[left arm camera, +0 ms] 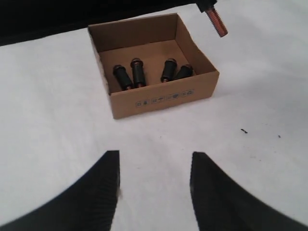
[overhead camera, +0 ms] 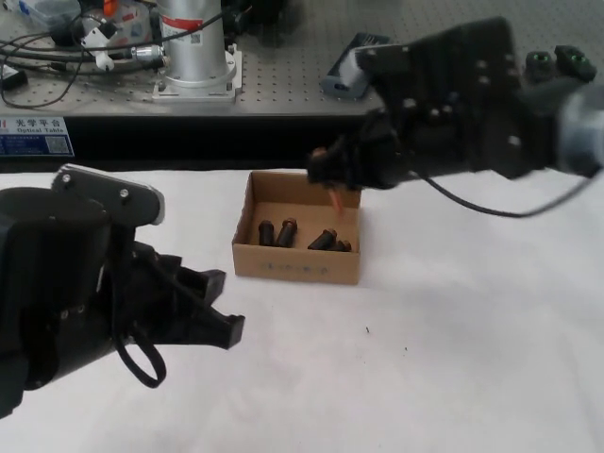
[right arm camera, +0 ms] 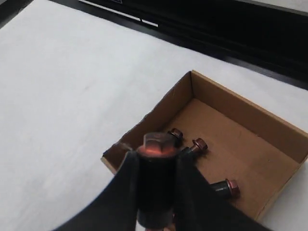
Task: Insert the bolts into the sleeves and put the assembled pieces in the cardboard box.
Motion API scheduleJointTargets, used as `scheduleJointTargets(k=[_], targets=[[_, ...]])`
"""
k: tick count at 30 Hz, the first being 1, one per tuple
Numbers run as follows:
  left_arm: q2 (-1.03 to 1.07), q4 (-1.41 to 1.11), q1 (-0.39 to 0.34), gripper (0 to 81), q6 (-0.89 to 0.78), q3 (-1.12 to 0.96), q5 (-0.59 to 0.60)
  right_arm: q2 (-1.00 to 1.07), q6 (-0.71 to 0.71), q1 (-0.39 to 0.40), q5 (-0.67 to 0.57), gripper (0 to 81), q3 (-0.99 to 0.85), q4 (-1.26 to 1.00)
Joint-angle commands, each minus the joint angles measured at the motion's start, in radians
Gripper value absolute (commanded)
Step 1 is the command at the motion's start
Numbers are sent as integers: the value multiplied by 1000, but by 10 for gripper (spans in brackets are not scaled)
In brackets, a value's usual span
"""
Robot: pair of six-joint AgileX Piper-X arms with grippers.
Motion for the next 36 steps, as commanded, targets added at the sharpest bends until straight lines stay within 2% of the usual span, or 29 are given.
scheduleJointTargets(k=[1, 7, 12, 15, 19, 36], targets=[[-5, 1, 42, 339, 18, -3, -26, 64, -12, -8, -11, 36, -96, 23], [-5, 17, 133, 339, 58, 11, 69, 227, -12, -26, -11, 36, -282, 131], [-5, 54, 209, 339, 58, 29, 71, 325, -12, -43, -9, 4, -377, 166], [-5, 88, 238, 339, 58, 28, 71, 370, -12, -49, -1, 50, -417, 166], [-5, 124, 247, 339, 50, 28, 71, 414, -12, -49, 18, 99, -452, 175], [21, 211, 247, 339, 33, 97, 71, 454, -12, -47, 23, 99, -467, 203]])
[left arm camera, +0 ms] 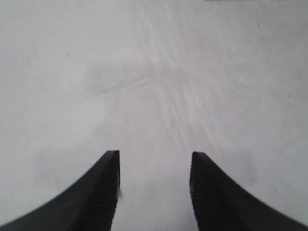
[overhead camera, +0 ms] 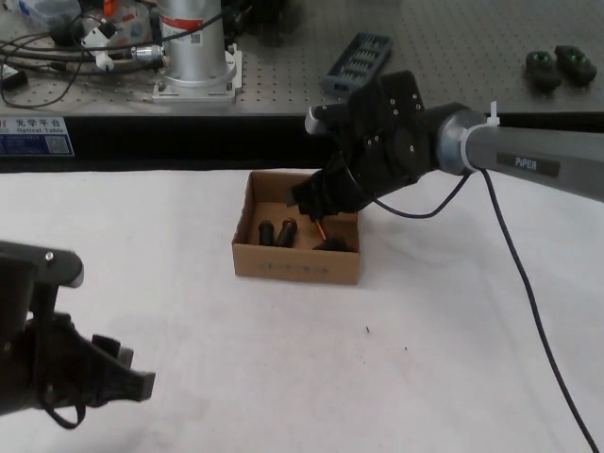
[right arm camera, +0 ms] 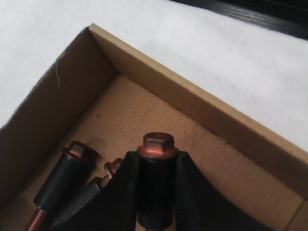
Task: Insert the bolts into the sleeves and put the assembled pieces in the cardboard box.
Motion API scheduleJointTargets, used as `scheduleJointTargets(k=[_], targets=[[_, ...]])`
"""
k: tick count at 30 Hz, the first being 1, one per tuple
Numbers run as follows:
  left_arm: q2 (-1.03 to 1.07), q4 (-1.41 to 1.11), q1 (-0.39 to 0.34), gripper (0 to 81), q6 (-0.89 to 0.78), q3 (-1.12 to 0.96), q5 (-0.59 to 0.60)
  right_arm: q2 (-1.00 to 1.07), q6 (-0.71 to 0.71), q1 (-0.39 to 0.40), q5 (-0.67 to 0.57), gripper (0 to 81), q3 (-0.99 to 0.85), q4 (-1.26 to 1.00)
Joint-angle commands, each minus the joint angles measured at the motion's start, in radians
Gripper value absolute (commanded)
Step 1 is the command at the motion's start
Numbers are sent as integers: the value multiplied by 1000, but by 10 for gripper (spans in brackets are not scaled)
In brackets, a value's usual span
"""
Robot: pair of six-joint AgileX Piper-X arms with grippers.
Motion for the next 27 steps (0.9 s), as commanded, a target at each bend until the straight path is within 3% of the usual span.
scheduleJointTargets(k=[1, 6, 15, 27], targets=[[2, 12, 3, 339, -17, 1, 2, -7, -8, -5, -7, 114, -12, -2], [2, 12, 3, 339, -17, 1, 2, -12, 19, -5, -7, 272, -12, 8], [2, 12, 3, 339, -17, 1, 2, -75, 15, -5, -9, 258, -12, 21], [-41, 15, 3, 339, -17, 1, 2, -436, -148, -5, 15, 69, 37, 167]])
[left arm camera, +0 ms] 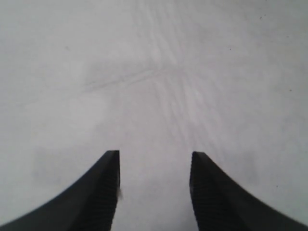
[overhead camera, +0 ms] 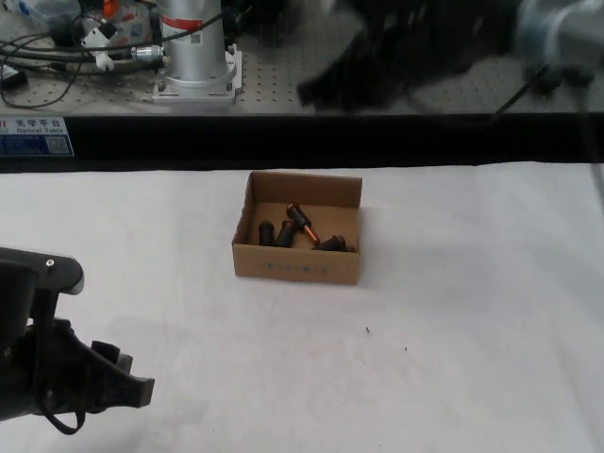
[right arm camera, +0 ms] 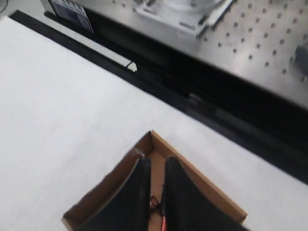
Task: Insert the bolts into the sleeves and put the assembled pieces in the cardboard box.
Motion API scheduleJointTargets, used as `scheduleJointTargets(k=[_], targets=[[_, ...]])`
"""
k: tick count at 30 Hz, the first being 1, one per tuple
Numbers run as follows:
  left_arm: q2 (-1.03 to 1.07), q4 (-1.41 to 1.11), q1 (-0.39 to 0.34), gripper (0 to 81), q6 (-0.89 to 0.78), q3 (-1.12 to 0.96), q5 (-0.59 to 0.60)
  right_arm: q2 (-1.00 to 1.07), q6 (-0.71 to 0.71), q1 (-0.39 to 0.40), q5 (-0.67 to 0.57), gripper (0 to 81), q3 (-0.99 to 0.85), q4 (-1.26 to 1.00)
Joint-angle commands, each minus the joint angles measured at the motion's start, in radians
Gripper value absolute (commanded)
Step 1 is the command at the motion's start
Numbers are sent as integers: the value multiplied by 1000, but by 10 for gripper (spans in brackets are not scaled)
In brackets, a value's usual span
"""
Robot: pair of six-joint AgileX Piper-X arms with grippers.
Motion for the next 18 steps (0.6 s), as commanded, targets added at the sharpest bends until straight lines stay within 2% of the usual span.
scheduleJointTargets(k=[1, 3, 7, 9, 13, 18], targets=[[-32, 15, 3, 339, -17, -1, 2, -90, -28, -5, 1, 72, 39, 19], [-83, 24, 3, 339, -17, -1, 2, -143, -47, -5, 1, 99, 85, 17], [-214, 22, 6, 339, -17, -1, 2, -253, -57, -11, 16, 294, 230, 43], [-271, 22, 11, 339, -17, -1, 2, -304, -71, -11, 87, 283, 314, 39], [-368, 22, 42, 339, -17, -1, 2, -429, -91, -17, 99, 190, 516, -26], [-507, -33, 90, 339, -17, 96, 2, -633, -37, -16, 137, 184, 805, -176]])
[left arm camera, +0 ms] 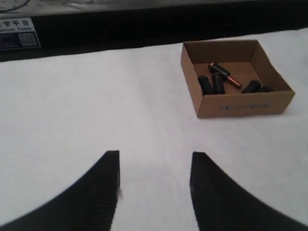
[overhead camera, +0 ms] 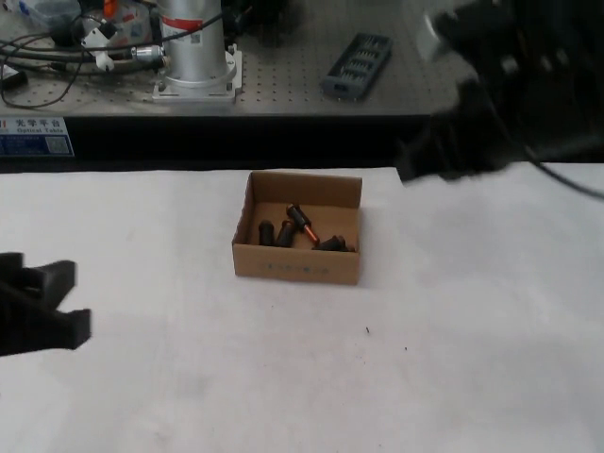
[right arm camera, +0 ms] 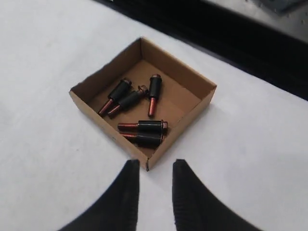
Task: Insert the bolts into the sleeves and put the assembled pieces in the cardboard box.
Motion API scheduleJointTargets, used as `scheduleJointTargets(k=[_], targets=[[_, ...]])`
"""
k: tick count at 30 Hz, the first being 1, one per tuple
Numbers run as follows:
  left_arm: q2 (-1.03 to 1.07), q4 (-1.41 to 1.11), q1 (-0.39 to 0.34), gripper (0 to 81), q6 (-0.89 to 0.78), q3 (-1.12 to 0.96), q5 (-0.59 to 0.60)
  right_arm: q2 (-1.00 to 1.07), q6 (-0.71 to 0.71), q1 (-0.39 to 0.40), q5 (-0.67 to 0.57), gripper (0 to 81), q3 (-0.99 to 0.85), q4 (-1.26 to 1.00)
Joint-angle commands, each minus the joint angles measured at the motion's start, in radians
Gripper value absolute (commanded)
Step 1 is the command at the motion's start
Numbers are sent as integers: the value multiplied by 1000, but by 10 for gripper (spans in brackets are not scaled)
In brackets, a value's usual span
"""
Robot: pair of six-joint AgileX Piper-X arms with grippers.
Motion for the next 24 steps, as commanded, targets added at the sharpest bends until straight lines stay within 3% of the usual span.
scheduleJointTargets(k=[1, 8, 10, 14, 18, 24], targets=[[-118, -53, 23, 339, -17, 103, 2, -127, 24, -4, 37, 184, 188, -136], [-436, -160, 47, 339, -17, 409, 2, -427, 24, -4, 61, 184, 515, -400], [-497, 133, 63, 339, -17, 409, 7, -495, 24, -4, 62, 184, 589, -452], [-620, 387, 104, 339, -17, 409, 8, -615, 24, -4, 66, 184, 677, -462], [-719, 583, 126, 339, -17, 409, 4, -678, 24, -4, 66, 184, 739, -460], [-719, 647, 147, 339, -17, 409, 9, -712, 24, 21, 79, 184, 826, -453]])
